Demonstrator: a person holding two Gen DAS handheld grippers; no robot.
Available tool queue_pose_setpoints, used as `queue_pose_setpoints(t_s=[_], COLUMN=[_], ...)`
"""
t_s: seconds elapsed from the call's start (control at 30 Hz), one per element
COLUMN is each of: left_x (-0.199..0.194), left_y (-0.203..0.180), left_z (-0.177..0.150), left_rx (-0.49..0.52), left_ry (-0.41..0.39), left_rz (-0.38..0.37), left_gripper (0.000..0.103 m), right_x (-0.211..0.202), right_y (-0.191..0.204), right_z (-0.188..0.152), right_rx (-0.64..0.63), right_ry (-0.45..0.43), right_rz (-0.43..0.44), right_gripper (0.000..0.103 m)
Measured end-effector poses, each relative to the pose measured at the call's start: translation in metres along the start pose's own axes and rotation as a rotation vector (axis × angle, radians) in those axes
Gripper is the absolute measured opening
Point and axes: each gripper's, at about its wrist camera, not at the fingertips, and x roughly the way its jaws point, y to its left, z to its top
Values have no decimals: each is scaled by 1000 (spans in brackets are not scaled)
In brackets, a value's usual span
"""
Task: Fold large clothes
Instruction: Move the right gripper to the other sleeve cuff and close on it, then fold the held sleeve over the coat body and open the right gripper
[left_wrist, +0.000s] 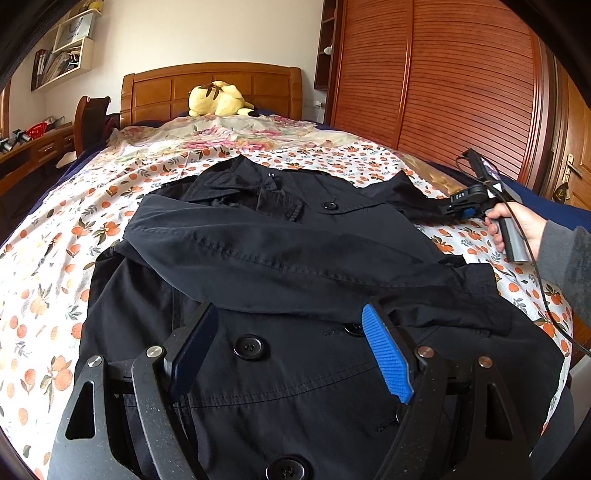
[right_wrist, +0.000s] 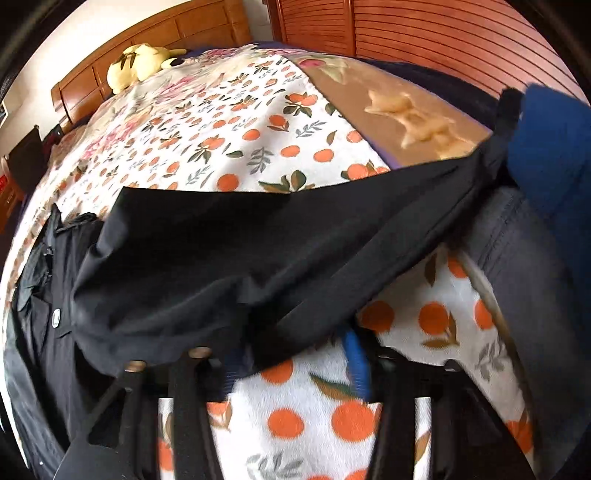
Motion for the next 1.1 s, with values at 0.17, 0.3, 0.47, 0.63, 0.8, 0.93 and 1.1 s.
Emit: queue_pose_setpoints(t_s=[0.17,0.3,0.47,0.63,0.8,0.93,1.1], left_x=[-3,-1,-3,-4,-4,-5,-5], left_y=[-1,-1,0,1,0,2,2], left_z=[0,-1,0,0,-1,-1,1], left_rx=[0,3,-3,-7,0,-8,-9], left_ry=[-10,-3,-9,-11,-12,-16,-15], left_rz=[1,3,4,3,5,1,2], left_gripper=[81,81,81,81,81,81,81], right_x=[-10,-50,-106,-137,-140,-138,-162], right_y=[27,71,142,212,242,243,248], right_z=[6,4,-18,-68,-100,-95,-85], right_rx=[-103,-215,-382,-582,-673,-643,-642], right_ry=[-60,-159,-247,-223,-166,-132,-188], right_rz=[25,84,217,322,336,317,301], right_gripper=[4,4,3,4,4,13,28])
